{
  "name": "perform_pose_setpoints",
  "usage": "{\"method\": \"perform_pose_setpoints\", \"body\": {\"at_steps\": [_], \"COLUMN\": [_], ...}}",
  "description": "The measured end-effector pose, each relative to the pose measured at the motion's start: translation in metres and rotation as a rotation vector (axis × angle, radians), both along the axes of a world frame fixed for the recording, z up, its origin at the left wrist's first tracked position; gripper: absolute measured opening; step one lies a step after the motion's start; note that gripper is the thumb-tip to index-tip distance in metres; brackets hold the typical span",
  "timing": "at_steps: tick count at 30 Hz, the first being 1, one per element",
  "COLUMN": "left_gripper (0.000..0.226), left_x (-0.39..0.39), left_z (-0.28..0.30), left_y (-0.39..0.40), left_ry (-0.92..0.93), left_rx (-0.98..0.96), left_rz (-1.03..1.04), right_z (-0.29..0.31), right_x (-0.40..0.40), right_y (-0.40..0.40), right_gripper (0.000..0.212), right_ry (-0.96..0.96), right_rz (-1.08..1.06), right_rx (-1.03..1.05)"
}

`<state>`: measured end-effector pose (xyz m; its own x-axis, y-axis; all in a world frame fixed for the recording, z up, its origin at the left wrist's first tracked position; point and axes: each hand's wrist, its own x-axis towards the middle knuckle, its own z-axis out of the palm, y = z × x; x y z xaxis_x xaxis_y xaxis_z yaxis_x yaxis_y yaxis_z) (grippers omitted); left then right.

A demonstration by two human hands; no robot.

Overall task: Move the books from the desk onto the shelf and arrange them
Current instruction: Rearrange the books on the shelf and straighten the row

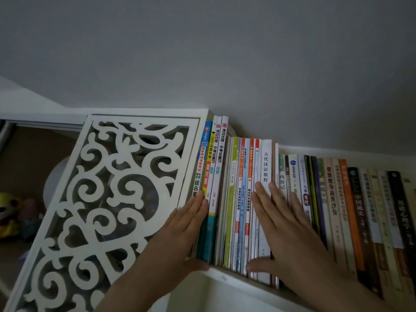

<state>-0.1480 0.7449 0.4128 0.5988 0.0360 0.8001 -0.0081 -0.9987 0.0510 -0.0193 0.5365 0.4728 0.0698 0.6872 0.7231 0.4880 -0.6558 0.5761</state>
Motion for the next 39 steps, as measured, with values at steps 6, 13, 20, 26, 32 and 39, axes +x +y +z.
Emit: {"method": "perform_pose_setpoints", "body": {"at_steps": [6,13,20,26,32,39], "left_gripper": [0.104,0.102,0.078,0.025,0.019,0.023], "left_x": [-0.004,-0.007,-0.005,0.001,0.029,0.028], "left_z": [0.006,-0.01,-0.019,0.003,0.01,0.011], "left_y": [-0.011,-0.013,-0.001,-0.017,-0.022,-0.024], "left_ry": [0.02,-0.01,-0.226,-0.415,-0.378,-0.402], "left_rx": [0.118,-0.063,-0.418,-0.467,-0.701,-0.878], "left_rz": [0.182,0.046,-0.344,-0.132,-0.162,-0.244], "right_z": [-0.002,-0.004,0.02,0.044,0.036,0.032], "right_x": [-0.008,-0.041,-0.051,-0.052,-0.045,-0.044], "right_y": [0.002,0.027,0.065,0.064,0.059,0.065], "right_gripper": [0.137,0.1,0.099,0.124,0.144,0.148], "right_ry": [0.006,0.026,0.069,0.142,0.12,0.115], "right_rz": [0.007,0.115,0.16,0.125,0.153,0.108], "right_rx": [0.023,-0.016,-0.081,-0.118,-0.137,-0.142]}}
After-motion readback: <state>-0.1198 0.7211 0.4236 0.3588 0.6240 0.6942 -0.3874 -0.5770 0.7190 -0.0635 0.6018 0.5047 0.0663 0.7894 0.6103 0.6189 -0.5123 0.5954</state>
